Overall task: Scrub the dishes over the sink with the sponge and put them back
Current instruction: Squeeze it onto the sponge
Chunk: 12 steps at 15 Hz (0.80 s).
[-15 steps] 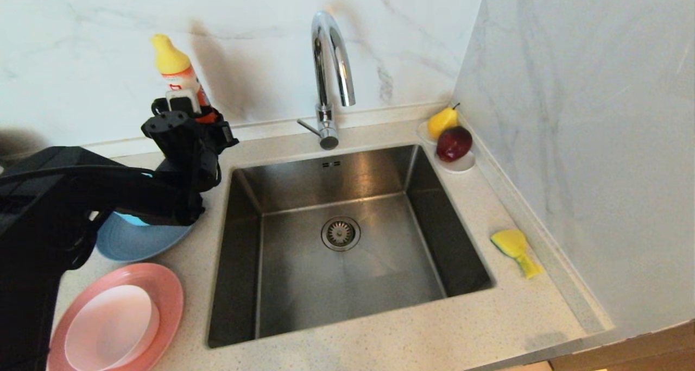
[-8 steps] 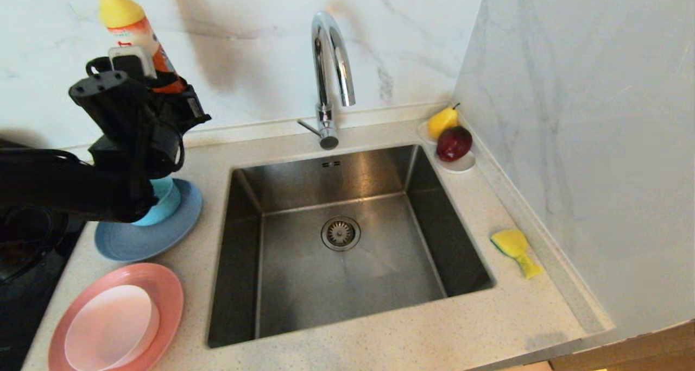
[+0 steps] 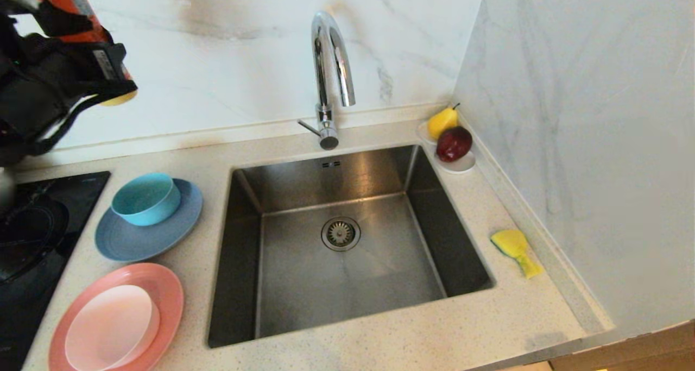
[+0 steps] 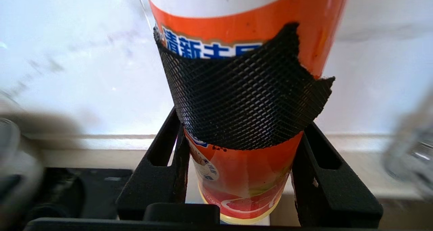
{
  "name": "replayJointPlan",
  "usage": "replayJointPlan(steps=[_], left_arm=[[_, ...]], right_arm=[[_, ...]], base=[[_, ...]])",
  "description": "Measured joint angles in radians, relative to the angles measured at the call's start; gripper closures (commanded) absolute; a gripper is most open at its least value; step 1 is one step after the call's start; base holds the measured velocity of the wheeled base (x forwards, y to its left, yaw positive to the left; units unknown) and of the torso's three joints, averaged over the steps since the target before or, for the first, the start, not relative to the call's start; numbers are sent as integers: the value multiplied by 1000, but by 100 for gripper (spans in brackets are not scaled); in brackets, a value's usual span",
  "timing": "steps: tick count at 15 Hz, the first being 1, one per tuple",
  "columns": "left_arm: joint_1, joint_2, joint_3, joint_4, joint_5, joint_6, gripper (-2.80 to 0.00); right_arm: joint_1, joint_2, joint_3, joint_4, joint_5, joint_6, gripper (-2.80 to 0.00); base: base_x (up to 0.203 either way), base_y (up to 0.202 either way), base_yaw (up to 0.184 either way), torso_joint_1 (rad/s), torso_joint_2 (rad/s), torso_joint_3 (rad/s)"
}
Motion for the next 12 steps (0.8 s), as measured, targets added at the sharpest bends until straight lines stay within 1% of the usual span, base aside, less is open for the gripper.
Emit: replayJointPlan(steps=[2, 4, 5, 6, 7, 8, 12], left_arm=[[-6, -115, 3, 166, -53, 4, 0], [-27, -192, 1, 298, -76, 10, 0], [-42, -226, -6, 356, -86, 25, 0], [-56, -255, -17, 405, -107, 57, 0], [-70, -280, -32, 445, -138, 92, 0], [-89, -298, -41, 471, -160, 113, 0], [-205, -313, -51, 493, -156, 130, 0]], right_arm=[[0, 0, 0, 0, 0, 0, 0], [0, 0, 0, 0, 0, 0, 0], [0, 0, 0, 0, 1, 0, 0], [0, 0, 0, 0, 0, 0, 0], [0, 0, 0, 0, 0, 0, 0], [0, 0, 0, 0, 0, 0, 0], [0, 0, 0, 0, 0, 0, 0]], base=[[0, 0, 0, 0, 0, 0], [0, 0, 0, 0, 0, 0], [0, 0, 0, 0, 0, 0], [0, 0, 0, 0, 0, 0], [0, 0, 0, 0, 0, 0], [0, 0, 0, 0, 0, 0], [0, 0, 0, 0, 0, 0]])
